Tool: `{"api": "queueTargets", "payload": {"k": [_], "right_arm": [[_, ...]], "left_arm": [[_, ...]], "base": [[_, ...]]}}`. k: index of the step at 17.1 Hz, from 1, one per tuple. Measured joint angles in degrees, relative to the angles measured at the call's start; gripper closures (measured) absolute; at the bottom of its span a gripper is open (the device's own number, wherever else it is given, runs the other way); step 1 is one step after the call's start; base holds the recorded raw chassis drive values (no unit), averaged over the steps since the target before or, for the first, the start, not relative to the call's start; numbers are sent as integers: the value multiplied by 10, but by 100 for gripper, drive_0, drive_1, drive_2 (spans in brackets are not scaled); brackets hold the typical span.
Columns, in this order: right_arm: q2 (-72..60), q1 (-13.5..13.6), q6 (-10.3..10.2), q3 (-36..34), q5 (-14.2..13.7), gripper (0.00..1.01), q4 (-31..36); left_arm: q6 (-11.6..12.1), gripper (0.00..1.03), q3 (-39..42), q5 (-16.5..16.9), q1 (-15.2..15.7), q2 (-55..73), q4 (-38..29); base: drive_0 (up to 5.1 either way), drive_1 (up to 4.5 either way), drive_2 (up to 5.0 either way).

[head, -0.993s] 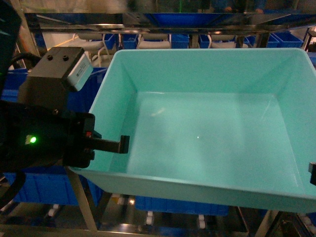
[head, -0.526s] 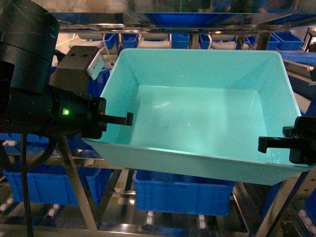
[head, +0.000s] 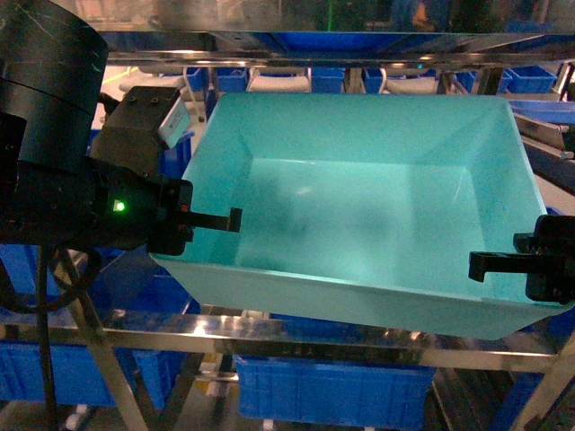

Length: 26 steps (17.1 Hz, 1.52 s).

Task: Organize blue bins on left shelf correctly

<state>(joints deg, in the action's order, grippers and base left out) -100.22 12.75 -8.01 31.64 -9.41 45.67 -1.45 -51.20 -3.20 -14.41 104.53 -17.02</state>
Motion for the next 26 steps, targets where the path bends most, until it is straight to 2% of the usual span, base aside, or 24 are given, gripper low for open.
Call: {"api": "queueTargets", "payload": {"k": [5, 7, 9, 11, 12, 16, 19, 20, 22, 23, 26], "right_arm": [[1, 0, 1, 2, 0, 99, 5], [-19, 0, 2, 8, 9, 99, 2], [-65, 0, -3, 37, 13, 99, -21], [-118, 5, 5, 90, 14, 99, -43], [-141, 8, 10, 120, 15, 99, -59], [-200, 15, 12, 215, 26, 99, -157], [-234, 14, 7, 246, 37, 99, -216], [-243, 14, 7, 247, 37, 99, -211], [-254, 10, 5, 256, 37, 99, -220], [-257, 8, 6, 260, 33, 99, -222], [-263, 2, 5, 264, 30, 99, -219]], "left_arm": [[0, 101, -3, 0, 0, 0, -2], [-3, 101, -9, 0, 0, 13, 19], [-6, 101, -41, -4, -1, 59, 34], [-5, 101, -88, -6, 0, 111, 56], [-6, 101, -119, -4, 5, 132, 84], [-7, 101, -219, 10, 18, 210, 195], [-10, 101, -272, 13, 19, 254, 260], [-12, 101, -286, 19, 18, 266, 263], [-28, 101, -311, 17, 12, 284, 294], [-49, 101, -320, 24, 7, 292, 312], [-76, 101, -321, 14, -7, 300, 320]], "base": [[0, 0, 0], [0, 0, 0], [0, 0, 0], [0, 0, 0], [0, 0, 0], [0, 0, 0], [0, 0, 0], [0, 0, 0], [0, 0, 0], [0, 0, 0], [0, 0, 0]]}}
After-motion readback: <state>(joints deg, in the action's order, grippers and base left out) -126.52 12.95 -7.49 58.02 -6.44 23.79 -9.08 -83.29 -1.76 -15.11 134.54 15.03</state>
